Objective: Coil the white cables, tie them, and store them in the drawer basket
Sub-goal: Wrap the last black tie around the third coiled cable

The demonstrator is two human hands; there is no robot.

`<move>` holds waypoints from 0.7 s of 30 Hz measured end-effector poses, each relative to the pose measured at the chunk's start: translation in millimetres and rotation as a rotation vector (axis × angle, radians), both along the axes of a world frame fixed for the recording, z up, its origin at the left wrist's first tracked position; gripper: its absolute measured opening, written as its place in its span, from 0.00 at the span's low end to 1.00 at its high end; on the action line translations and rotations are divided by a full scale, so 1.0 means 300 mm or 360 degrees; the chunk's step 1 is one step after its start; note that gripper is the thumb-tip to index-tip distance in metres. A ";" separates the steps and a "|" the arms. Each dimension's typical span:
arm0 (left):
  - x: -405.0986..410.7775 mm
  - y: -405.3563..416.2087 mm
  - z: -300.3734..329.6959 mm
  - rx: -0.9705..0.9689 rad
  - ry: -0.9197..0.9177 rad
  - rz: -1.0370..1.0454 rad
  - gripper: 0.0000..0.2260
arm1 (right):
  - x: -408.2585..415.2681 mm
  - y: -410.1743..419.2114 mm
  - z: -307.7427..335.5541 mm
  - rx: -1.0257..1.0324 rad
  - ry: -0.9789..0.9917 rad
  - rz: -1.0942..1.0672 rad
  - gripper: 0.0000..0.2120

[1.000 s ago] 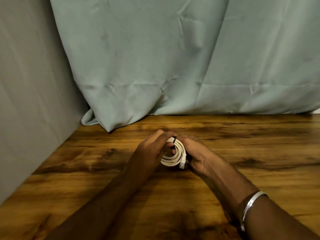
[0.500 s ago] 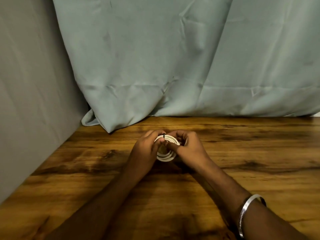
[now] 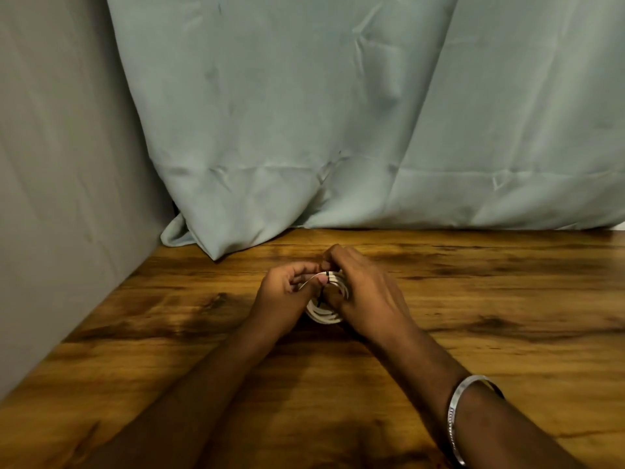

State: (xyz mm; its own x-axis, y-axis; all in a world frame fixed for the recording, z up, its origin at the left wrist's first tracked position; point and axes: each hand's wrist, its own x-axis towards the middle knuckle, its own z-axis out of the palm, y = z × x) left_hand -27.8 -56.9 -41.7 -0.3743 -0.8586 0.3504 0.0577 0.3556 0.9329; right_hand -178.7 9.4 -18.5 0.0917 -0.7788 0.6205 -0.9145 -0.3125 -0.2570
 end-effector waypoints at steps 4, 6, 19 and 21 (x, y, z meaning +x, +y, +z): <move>0.005 0.008 0.010 0.0116 0.0120 -0.0040 0.09 | -0.002 -0.008 0.004 -0.0129 0.0265 -0.0074 0.23; 0.017 0.005 0.011 0.0174 0.0160 -0.0049 0.12 | -0.005 -0.008 0.008 -0.0190 0.0356 -0.0065 0.25; 0.014 0.000 0.016 -0.0012 0.0131 -0.0080 0.09 | -0.028 -0.019 -0.016 -0.0477 -0.0349 0.0159 0.02; 0.016 -0.007 0.007 -0.0180 -0.0054 -0.0078 0.10 | -0.036 -0.028 -0.024 -0.0399 -0.0587 0.0130 0.02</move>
